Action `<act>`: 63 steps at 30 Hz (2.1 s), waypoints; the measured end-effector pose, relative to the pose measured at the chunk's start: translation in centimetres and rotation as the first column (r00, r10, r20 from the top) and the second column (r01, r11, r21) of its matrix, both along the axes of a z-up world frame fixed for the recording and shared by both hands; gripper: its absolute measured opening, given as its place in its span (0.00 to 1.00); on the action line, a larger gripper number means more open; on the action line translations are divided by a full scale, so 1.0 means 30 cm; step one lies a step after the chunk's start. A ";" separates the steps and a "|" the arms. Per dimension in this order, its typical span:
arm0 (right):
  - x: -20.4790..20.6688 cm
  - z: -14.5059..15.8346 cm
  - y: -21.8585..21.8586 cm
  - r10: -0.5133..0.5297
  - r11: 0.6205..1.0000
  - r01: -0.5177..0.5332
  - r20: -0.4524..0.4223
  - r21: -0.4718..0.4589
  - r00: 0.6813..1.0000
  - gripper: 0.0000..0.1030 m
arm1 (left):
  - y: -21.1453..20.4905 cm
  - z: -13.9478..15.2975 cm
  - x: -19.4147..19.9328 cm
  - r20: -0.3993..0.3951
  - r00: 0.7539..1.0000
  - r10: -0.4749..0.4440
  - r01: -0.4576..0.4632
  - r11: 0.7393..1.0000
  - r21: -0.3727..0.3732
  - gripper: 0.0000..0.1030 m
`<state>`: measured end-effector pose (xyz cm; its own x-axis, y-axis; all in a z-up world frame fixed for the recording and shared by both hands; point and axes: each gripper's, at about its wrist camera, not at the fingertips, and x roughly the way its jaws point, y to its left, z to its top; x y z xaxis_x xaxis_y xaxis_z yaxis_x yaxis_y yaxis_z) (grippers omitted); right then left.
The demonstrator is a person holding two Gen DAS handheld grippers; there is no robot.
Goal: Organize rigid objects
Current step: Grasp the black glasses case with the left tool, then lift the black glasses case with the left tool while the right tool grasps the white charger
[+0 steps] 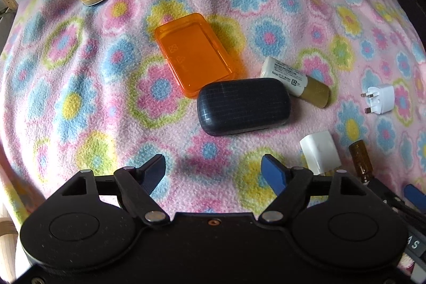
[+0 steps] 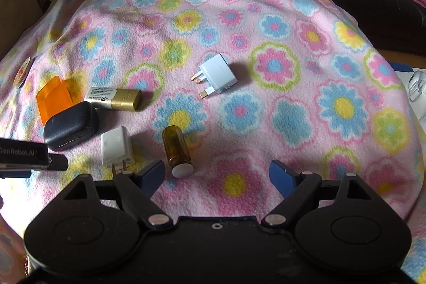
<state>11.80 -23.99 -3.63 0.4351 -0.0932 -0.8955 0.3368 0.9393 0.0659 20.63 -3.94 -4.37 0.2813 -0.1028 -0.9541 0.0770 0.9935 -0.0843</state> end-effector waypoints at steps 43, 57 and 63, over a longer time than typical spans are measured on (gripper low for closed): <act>0.052 0.050 0.143 0.238 0.961 -0.248 0.090 0.123 0.967 0.67 | 0.019 0.042 0.118 0.079 0.996 0.041 -0.035 0.997 -0.069 0.84; 0.159 -0.061 0.191 0.201 0.969 -0.198 -0.010 0.146 0.979 0.47 | 0.101 0.031 0.103 0.079 0.996 0.037 -0.033 0.998 -0.057 0.84; 0.172 -0.073 0.089 0.012 0.994 -0.006 -0.056 0.105 0.998 0.49 | 0.129 0.027 0.101 0.082 0.996 0.039 -0.035 0.998 -0.056 0.84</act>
<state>16.97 -21.32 -5.83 0.3837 0.0065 -0.9235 0.3344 0.9312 0.1454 23.66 -0.07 -3.57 0.3640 -0.1421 -0.9205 0.0492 0.9898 -0.1334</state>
